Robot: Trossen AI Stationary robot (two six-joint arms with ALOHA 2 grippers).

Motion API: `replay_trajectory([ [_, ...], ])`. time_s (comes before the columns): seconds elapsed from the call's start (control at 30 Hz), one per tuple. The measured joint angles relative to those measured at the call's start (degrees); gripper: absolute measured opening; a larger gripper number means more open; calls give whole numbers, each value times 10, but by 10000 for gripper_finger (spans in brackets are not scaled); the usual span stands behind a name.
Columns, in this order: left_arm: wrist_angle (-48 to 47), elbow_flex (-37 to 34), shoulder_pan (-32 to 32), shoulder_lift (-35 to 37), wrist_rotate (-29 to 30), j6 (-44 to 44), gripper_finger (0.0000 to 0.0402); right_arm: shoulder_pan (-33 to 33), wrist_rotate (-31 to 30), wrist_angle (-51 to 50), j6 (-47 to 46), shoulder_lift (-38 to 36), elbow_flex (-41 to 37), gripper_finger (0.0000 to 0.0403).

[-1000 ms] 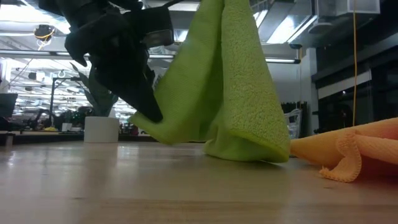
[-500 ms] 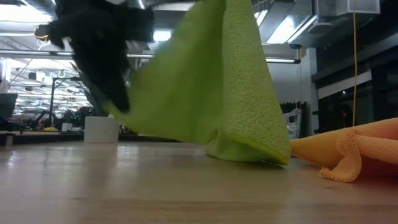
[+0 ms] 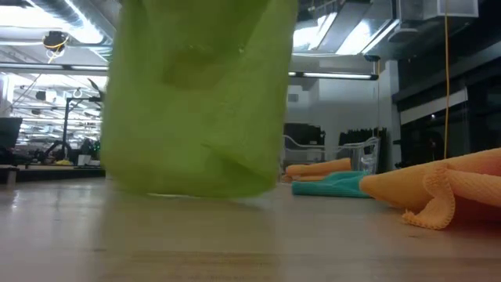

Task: Fold microfiber towels
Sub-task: Fold the green microfiber towel

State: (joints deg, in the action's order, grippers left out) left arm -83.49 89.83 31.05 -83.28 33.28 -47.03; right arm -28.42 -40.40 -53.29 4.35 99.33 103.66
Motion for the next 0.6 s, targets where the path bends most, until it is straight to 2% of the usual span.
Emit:
replay_trajectory([
  [0.1, -4, 41, 24, 0, -20, -33, 0, -5, 24, 4, 2, 0, 0, 0],
  [0.23, 1, 69, 66, 0, -97, -41, 0, -28, 59, 17, -11, 0, 0, 0],
  [0.4, 10, 71, 113, -2, -140, -110, 0, -64, 60, 29, -21, 0, 0, 0],
  [0.6, 26, 71, 151, -4, -152, -128, 0, -91, 29, 41, 3, 0, 0, 0],
])
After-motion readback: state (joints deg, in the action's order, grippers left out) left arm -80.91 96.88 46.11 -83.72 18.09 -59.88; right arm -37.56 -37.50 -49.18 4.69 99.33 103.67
